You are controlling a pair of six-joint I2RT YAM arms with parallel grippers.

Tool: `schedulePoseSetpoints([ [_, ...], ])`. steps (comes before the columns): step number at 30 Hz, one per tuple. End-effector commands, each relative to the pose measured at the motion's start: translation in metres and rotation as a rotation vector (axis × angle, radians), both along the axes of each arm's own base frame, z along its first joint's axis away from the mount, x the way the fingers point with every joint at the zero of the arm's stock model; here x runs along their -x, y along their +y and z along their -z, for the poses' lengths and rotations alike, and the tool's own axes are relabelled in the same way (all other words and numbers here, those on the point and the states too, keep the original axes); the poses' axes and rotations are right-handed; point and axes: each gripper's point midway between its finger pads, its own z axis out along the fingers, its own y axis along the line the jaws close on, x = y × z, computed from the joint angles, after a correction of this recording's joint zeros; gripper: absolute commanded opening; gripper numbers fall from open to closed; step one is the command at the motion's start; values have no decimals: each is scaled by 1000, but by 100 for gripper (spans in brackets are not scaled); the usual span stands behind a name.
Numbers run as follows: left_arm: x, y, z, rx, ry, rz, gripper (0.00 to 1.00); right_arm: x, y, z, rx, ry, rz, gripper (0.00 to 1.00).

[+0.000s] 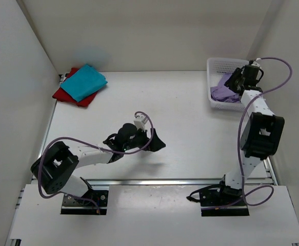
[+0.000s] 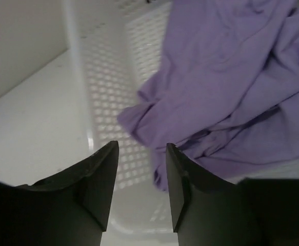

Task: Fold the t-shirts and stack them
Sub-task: Grab crumpled tshirt from bin with the right arm

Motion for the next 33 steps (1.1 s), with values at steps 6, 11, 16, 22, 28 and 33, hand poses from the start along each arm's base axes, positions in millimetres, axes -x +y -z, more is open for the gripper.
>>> schedulePoseSetpoints([
  [6,32,10,34,21,57,107,99,-37,-47,77,253,384,45,51],
  [11,26,16,27,33,36,95,99,-54,-60,88,293,458,68,55],
  [16,17,24,20,51,25,60,99,-72,-62,111,290,507,50,52],
  [22,14,31,19,62,33,32,98,-81,-49,112,213,469,10,18],
  [28,8,41,15,67,22,-8,98,-74,-44,122,204,496,-38,70],
  [33,6,51,10,82,8,-47,98,-74,-31,127,174,499,-83,27],
])
